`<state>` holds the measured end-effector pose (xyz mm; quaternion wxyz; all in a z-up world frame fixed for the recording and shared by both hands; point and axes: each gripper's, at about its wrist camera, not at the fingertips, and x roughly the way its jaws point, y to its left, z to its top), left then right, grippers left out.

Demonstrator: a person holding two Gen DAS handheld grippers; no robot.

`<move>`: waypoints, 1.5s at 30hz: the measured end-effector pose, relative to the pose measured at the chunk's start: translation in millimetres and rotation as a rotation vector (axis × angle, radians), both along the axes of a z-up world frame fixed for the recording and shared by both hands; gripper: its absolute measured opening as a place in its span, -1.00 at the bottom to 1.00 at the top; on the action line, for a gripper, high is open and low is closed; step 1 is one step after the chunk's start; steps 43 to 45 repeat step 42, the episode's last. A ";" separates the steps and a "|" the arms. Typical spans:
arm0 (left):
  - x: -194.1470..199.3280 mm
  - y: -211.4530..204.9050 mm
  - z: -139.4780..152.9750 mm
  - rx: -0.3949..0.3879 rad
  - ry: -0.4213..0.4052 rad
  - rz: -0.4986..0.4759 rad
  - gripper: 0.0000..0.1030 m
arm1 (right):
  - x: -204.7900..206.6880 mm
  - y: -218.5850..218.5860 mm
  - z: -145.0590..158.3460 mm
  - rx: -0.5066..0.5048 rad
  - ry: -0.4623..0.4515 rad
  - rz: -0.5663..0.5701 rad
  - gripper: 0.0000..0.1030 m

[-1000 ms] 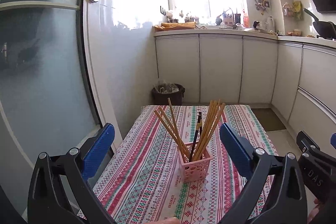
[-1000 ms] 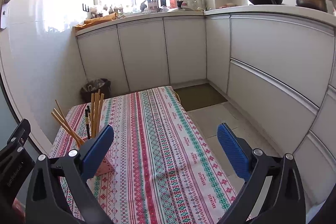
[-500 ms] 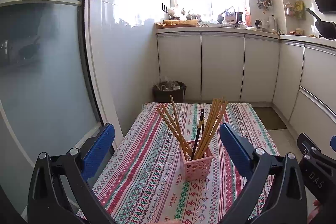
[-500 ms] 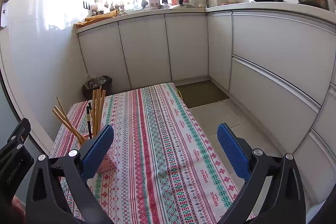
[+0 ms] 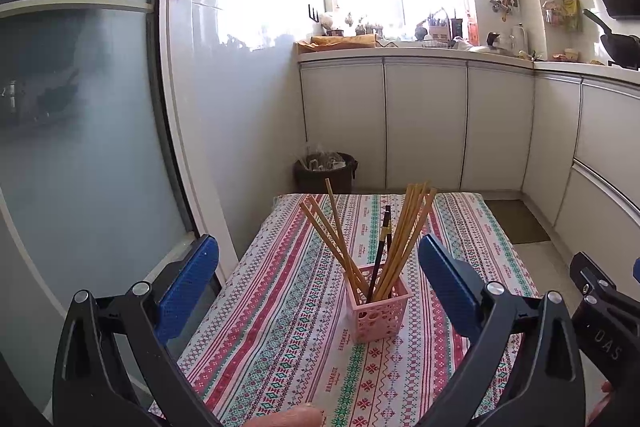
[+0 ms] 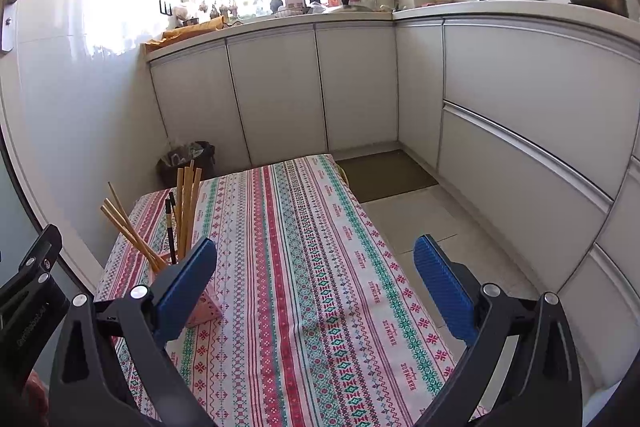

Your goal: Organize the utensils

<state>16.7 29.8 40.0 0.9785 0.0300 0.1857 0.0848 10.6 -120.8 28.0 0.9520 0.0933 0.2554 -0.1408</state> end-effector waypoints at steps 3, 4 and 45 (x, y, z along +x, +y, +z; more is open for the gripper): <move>-0.6 0.0 0.0 -0.010 0.000 -0.013 0.86 | 0.3 0.2 0.4 0.002 0.000 0.000 0.87; -0.9 0.5 0.4 -0.014 -0.002 -0.014 0.86 | 0.2 0.4 0.6 0.003 0.000 0.000 0.87; -6.2 -8.2 1.6 -0.029 -0.025 -0.083 0.86 | -6.2 -7.4 3.2 0.026 -0.006 -0.006 0.87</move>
